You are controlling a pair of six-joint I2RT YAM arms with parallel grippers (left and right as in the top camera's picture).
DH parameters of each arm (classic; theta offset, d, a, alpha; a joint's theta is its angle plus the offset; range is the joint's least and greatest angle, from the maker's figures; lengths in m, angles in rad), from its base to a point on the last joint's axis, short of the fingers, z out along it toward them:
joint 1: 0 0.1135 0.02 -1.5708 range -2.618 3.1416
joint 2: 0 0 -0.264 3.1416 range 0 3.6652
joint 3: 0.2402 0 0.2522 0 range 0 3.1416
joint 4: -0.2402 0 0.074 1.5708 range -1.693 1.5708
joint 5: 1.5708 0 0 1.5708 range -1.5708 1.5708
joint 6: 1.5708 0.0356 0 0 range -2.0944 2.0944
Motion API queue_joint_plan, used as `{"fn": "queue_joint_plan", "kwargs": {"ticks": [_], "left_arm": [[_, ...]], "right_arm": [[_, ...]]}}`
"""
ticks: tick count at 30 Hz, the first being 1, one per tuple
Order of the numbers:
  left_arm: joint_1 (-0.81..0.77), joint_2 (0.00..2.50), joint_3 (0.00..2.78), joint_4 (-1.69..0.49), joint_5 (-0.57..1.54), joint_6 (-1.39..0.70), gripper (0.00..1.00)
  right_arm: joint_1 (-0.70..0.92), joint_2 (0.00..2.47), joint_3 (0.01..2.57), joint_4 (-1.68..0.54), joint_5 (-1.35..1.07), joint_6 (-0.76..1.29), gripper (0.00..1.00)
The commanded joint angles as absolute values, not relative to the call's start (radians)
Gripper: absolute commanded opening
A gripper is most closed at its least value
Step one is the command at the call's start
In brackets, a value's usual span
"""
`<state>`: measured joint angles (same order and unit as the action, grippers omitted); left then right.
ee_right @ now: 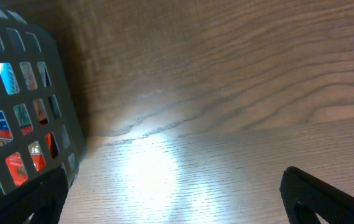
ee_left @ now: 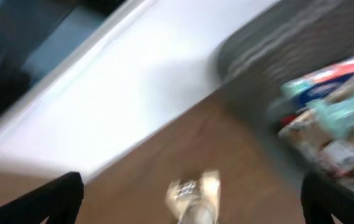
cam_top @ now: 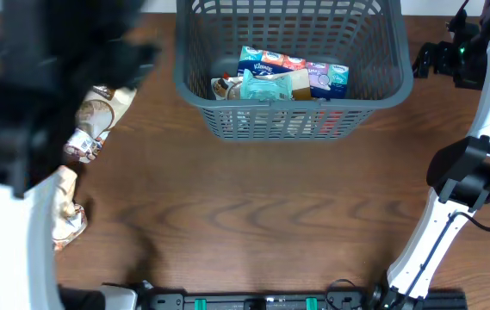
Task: Pack container
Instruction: 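Lower the left gripper onto the crumpled Pantree pouch and grasp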
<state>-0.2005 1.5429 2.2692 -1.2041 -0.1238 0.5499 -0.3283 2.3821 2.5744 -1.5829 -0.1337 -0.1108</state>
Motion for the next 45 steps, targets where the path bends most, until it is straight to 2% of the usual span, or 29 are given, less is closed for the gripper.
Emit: {"fn": "queue_joint_plan", "kwargs": {"ticks": [1,8,13,29,45], "left_arm": [[-0.040,1.594,2.245,-1.303,-0.121,0.425,0.99],[0.206,1.742,2.229,-1.373,0.049,0.448,0.99],[0.283,1.897,2.229,-1.345,0.058,0.498,0.99],[0.309,2.310,2.229,-1.167,0.061,0.556,0.99],[0.324,2.505,2.229,-1.164,0.061,0.567,0.99]], "right_arm": [[-0.319,2.383,2.569,-1.586,-0.131,-0.123,0.99],[-0.319,2.383,2.569,-1.586,-0.132,-0.129,0.99],[-0.319,2.383,2.569,-1.593,-0.131,-0.137,0.99],[-0.318,2.383,2.569,-1.593,-0.131,-0.136,0.99],[-0.318,2.383,2.569,-1.577,-0.130,-0.136,0.99]]}}
